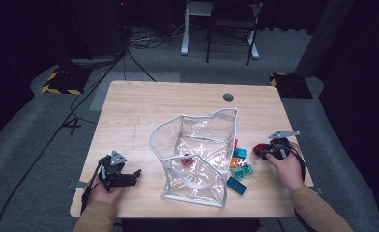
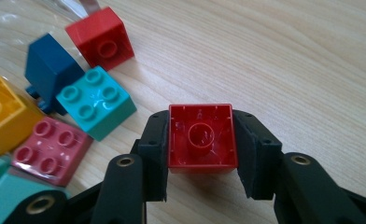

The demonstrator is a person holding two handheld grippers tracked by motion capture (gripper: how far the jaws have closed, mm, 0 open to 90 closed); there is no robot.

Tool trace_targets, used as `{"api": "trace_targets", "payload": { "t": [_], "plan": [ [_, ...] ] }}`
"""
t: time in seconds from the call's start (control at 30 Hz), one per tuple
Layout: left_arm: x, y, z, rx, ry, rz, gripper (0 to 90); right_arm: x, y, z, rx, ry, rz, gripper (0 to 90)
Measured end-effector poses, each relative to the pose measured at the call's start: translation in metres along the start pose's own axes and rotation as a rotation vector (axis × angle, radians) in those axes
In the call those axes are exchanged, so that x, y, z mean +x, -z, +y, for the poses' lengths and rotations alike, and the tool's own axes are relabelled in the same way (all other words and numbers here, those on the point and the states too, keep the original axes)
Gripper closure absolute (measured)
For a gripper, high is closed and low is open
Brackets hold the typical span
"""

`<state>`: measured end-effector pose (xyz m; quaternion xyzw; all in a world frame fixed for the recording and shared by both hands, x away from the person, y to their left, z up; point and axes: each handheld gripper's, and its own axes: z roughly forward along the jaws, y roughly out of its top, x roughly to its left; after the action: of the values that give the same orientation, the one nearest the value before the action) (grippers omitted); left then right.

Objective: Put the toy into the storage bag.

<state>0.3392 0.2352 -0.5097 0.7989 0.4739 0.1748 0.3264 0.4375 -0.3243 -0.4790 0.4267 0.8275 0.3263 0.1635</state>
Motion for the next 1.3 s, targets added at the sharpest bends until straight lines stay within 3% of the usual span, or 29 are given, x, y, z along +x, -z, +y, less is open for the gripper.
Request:
{"api": "trace_targets", "payload": {
  "t": [0.63, 1.3],
  "plan": [
    [0.0, 0.0, 0.0, 0.0, 0.0, 0.0, 12.3, 0.016, 0.045, 0.038, -0.093, 0.001, 0.073, 58.8],
    [0.0, 0.0, 0.0, 0.0, 0.0, 0.001, 12.3, 0.034, 0.112, 0.096, -0.214, 0.03, 0.15, 58.9]
  ]
}}
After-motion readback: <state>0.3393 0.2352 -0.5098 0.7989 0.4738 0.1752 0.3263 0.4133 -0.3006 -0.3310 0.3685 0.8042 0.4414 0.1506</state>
